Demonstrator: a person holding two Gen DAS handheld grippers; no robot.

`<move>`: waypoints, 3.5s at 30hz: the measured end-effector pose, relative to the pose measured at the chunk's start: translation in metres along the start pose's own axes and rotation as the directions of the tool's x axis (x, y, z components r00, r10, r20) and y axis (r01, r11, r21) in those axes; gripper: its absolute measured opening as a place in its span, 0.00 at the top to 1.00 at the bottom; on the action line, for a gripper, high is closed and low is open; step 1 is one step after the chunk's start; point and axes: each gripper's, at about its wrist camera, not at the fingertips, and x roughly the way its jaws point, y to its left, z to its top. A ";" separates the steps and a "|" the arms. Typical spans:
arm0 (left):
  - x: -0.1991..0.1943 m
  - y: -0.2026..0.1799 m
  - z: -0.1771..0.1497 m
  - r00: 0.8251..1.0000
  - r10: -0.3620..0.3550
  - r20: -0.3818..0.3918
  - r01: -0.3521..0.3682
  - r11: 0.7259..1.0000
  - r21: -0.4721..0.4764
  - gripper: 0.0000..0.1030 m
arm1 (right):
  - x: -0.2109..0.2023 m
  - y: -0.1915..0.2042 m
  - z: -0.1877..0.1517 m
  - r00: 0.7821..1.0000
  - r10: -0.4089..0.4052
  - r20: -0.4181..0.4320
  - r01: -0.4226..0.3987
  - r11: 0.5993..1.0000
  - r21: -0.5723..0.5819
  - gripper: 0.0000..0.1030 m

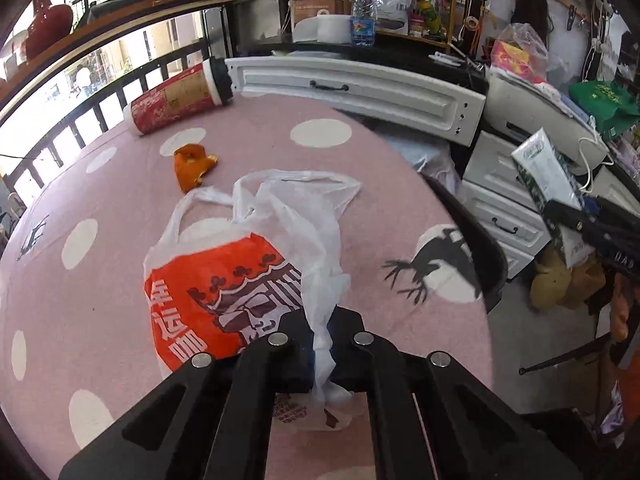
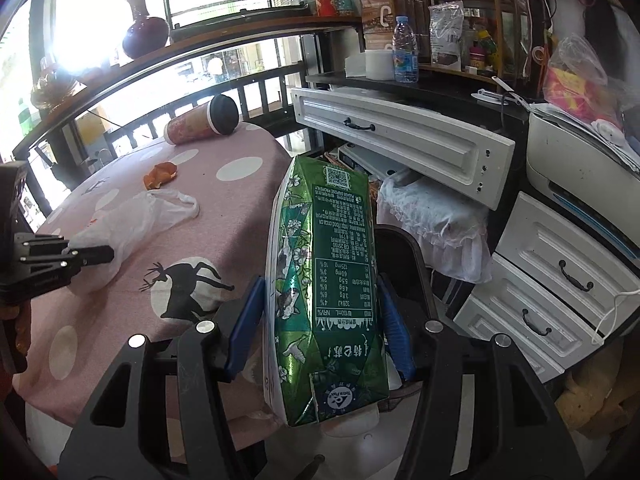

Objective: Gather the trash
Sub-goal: 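Carry the bag and carton over the black bin with both tools, then open both tools to drop the bag and green carton into the bin, then grasp the orange peel with the left tool while the right tool grasps the red paper cup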

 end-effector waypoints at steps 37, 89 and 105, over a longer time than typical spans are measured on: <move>0.140 -0.166 0.067 0.909 -0.376 -0.179 0.367 0.927 -0.079 0.36 | -0.043 -0.108 -0.064 0.981 -0.189 -0.045 0.194 0.960 0.203 0.45; 0.087 0.137 0.083 0.999 0.004 -0.053 -0.017 0.970 -0.243 0.65 | 0.155 0.079 0.172 0.971 0.163 -0.172 -0.206 0.939 -0.274 0.25; 0.026 0.194 0.090 0.995 0.054 0.084 -0.024 0.946 -0.324 0.84 | 0.279 0.314 0.289 0.961 -0.020 -0.277 -0.242 0.434 -0.868 0.24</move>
